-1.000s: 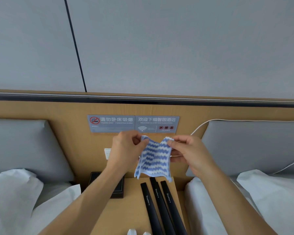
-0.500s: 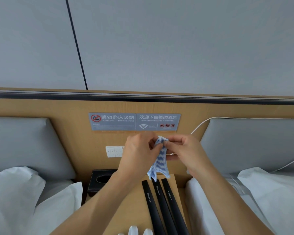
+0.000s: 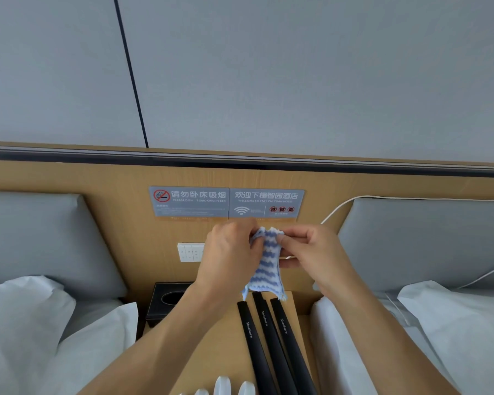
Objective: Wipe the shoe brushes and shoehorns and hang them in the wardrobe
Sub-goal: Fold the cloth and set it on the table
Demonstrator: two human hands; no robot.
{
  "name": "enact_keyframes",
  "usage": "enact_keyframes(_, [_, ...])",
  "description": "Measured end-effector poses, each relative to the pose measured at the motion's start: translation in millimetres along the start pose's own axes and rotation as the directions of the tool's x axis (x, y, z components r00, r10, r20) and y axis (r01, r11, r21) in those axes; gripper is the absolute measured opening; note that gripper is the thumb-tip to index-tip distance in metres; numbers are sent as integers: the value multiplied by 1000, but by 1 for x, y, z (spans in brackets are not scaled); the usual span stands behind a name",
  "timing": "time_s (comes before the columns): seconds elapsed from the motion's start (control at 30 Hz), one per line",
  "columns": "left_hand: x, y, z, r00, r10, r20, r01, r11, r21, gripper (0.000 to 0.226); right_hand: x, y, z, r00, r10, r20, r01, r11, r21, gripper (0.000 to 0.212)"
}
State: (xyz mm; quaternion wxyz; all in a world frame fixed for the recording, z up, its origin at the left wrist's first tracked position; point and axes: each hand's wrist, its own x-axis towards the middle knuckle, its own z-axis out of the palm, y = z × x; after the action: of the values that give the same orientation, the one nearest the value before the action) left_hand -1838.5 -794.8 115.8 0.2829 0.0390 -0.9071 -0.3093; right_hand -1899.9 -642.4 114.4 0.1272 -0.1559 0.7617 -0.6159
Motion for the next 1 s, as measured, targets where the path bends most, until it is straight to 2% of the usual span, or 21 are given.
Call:
enact_keyframes(0.3, [-3,4,3,998,68,-13,-69,995,-73,17,3,-1,4,1000,-3,3,4,1000,-14,15])
enact_keyframes(0.4, [-4,3,2,989,130,67,-121,986,-115,13,3,1,1,998,-40,39,42,998,-49,14])
enact_keyframes(0.47, [-3,-1,0,977,154,146,-127,976,-178,18,3,2,-2,994,-83,77,92,987,-128,10])
enact_keyframes(0.53, [-2,-9,-1,967,158,198,-112,967,-227,26,3,5,-3,994,-92,62,102,978,-182,16])
enact_keyframes(0.63, [3,-30,3,985,22,172,35,946,-323,29,5,7,-2,994,-102,25,105,973,-204,13])
enact_keyframes(0.7, [5,-52,7,956,-125,265,217,910,-355,41,5,5,-3,991,-104,79,117,977,-177,10])
enact_keyframes(0.77, [3,-74,8,848,-213,486,436,802,-408,67,5,3,-7,978,-115,173,138,982,-127,11])
enact_keyframes(0.83, [-3,-92,9,741,-186,645,593,633,-498,81,5,2,-9,960,-121,253,146,986,-85,12])
enact_keyframes(0.93, [-11,-110,8,674,-67,735,691,409,-597,69,7,7,-9,945,-114,307,135,990,-49,13])
enact_keyframes(1.0, [-15,-116,9,670,-16,743,703,335,-627,56,10,12,-7,940,-98,327,116,993,-37,13])
